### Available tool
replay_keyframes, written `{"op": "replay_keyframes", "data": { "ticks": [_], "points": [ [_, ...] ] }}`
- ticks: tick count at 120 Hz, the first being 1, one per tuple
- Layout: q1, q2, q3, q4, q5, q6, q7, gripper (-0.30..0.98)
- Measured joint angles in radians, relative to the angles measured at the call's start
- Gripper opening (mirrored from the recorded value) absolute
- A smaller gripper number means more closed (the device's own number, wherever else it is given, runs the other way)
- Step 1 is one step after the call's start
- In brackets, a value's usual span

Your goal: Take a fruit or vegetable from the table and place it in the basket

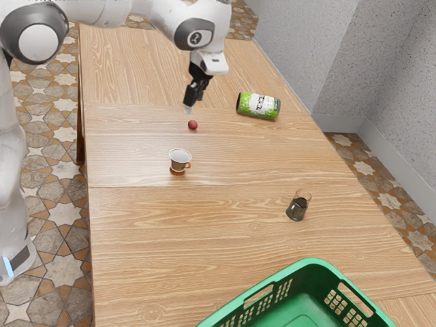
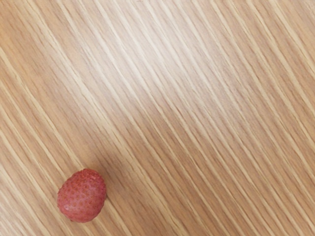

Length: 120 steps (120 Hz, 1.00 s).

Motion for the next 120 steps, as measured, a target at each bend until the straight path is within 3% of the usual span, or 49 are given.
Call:
{"op": "replay_keyframes", "data": {
  "ticks": [42,120],
  "points": [
    [-0.007,0.093,0.0,0.017,-0.04,0.081,0.079,0.68],
    [0.07,0.202,-0.002,0.018,-0.089,0.174,0.15,0.68]
  ]
}}
